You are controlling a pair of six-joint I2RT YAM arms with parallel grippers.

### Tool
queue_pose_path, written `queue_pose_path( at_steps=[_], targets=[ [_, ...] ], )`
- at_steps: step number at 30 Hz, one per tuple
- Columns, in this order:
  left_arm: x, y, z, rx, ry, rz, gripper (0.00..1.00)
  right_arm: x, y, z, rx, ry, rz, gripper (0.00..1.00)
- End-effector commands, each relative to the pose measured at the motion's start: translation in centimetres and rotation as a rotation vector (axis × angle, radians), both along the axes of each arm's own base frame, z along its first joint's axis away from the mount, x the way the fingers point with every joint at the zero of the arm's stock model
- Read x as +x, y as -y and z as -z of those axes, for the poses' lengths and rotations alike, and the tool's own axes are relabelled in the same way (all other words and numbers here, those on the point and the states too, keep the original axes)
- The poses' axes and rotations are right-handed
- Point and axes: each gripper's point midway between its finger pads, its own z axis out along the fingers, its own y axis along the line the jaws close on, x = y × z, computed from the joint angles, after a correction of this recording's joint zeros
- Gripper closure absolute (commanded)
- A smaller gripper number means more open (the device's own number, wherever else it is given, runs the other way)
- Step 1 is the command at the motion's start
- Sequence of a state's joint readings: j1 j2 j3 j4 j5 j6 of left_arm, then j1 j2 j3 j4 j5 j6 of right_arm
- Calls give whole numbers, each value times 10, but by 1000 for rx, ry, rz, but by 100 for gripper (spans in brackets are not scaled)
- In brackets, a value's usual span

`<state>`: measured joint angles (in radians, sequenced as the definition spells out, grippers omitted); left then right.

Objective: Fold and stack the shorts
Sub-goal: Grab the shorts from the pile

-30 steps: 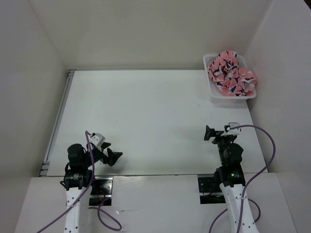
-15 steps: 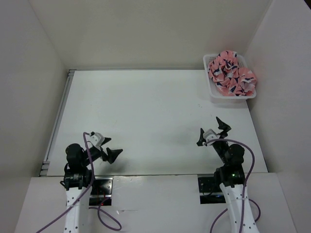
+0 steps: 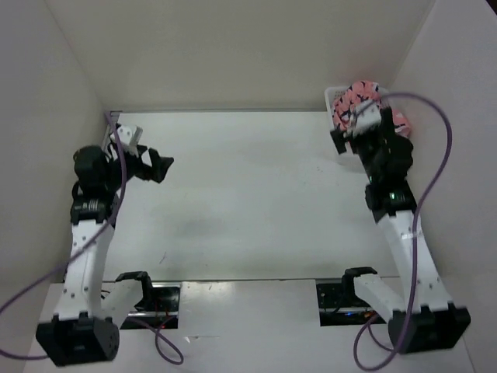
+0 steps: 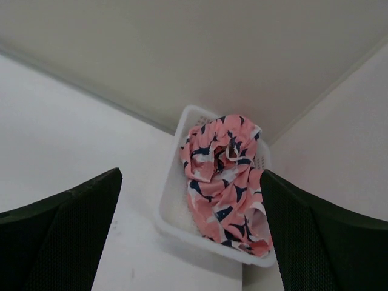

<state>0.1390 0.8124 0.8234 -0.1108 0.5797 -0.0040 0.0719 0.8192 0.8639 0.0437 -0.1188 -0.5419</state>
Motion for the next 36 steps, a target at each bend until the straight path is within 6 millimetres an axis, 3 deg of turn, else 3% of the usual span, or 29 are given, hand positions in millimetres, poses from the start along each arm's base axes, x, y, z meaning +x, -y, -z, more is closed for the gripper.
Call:
queue_pose_path(
  at_steps=[1,2,4,6,7,8,9,10,13,14,16,17,19,20,23,24,26,27,28,30,32,33,35,36],
  targets=[
    [36,-8,7,0,-187,-51,0,63,36,23,244,-248,304,0],
    [55,-14,21,10,-241,-82,0,70,37,9,262,-247,317,0],
    [72,-8,32,13,-296,-67,0,87,35,22,280,-298,325,0],
    [85,3,29,44,-295,-77,0,98,33,22,345,-333,346,0],
    [96,7,40,54,-321,-74,0,114,37,43,360,-395,376,0],
    [101,15,44,63,-337,-61,0,123,42,34,392,-393,394,0],
    [110,16,35,62,-325,-61,0,132,53,37,441,-401,422,0],
    [119,22,53,68,-378,-45,0,150,58,59,454,-448,439,0],
    [144,26,69,81,-423,-49,0,182,84,50,531,-403,491,12],
    [148,30,76,84,-443,-39,0,199,88,76,543,-455,495,21],
    [154,37,96,88,-502,-17,0,213,99,94,586,-490,494,27],
    [159,42,95,95,-495,-15,0,227,102,112,603,-518,501,29],
    [159,45,111,106,-543,-14,0,242,114,120,638,-514,504,35],
    [160,45,107,105,-534,-14,0,251,115,148,643,-559,520,35],
    [164,45,128,142,-574,-46,0,268,129,168,651,-572,537,32],
    [168,48,134,151,-582,-47,0,274,130,196,647,-614,550,30],
    [168,53,136,157,-604,-37,0,287,136,201,647,-609,536,27],
    [168,56,144,166,-618,-36,0,290,137,228,644,-654,549,26],
    [166,61,142,170,-618,-26,0,298,136,226,648,-642,533,20],
    [169,55,154,192,-640,-58,0,304,136,239,672,-656,543,17],
    [172,56,152,205,-635,-70,0,312,132,253,689,-683,525,17],
    [170,55,153,207,-645,-69,0,317,133,248,690,-663,518,17],
    [172,54,155,213,-652,-77,0,321,133,264,706,-686,530,17],
    [175,53,157,218,-653,-85,0,326,132,260,732,-668,530,21]
  ],
)
